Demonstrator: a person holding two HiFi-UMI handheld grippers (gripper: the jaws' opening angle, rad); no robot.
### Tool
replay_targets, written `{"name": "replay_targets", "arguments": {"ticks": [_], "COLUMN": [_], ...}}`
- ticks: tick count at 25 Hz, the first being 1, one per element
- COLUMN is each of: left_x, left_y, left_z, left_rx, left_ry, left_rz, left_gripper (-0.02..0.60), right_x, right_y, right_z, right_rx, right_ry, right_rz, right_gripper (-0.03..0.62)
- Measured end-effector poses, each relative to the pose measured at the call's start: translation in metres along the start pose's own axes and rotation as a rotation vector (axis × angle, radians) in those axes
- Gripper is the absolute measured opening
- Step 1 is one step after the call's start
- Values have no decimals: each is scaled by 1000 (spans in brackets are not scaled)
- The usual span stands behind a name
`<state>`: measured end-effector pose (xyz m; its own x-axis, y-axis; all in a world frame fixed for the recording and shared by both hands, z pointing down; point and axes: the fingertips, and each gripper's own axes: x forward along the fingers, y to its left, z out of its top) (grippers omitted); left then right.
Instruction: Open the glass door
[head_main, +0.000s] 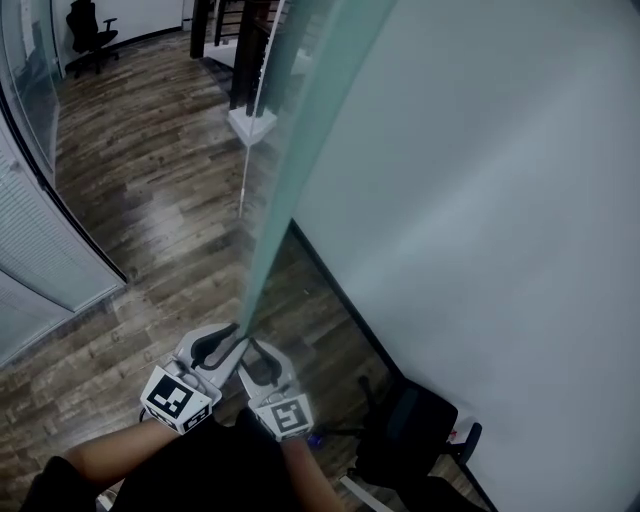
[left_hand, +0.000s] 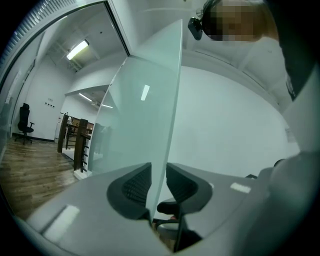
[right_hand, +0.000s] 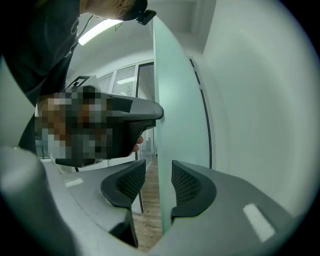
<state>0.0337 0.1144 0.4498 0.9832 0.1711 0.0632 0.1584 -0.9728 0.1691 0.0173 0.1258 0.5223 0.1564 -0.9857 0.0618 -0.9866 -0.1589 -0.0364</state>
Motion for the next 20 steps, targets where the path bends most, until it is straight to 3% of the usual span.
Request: {"name": "replay_targets", "arguments": {"ticks": [12,20], "left_x": [56,98], "left_y": [-43,-74], "left_z": [1,-1], "left_rx": [1,-1], "left_ry": [5,-27], "left_rz": [-46,-119], "left_gripper": [95,92], "right_x": [-21,-47], "right_y": [-69,-113], "right_z": [12,13], "right_rx": [-20,-18], "right_ry": [-36,-51], "right_rz": [-147,-167], "right_gripper": [141,83]}}
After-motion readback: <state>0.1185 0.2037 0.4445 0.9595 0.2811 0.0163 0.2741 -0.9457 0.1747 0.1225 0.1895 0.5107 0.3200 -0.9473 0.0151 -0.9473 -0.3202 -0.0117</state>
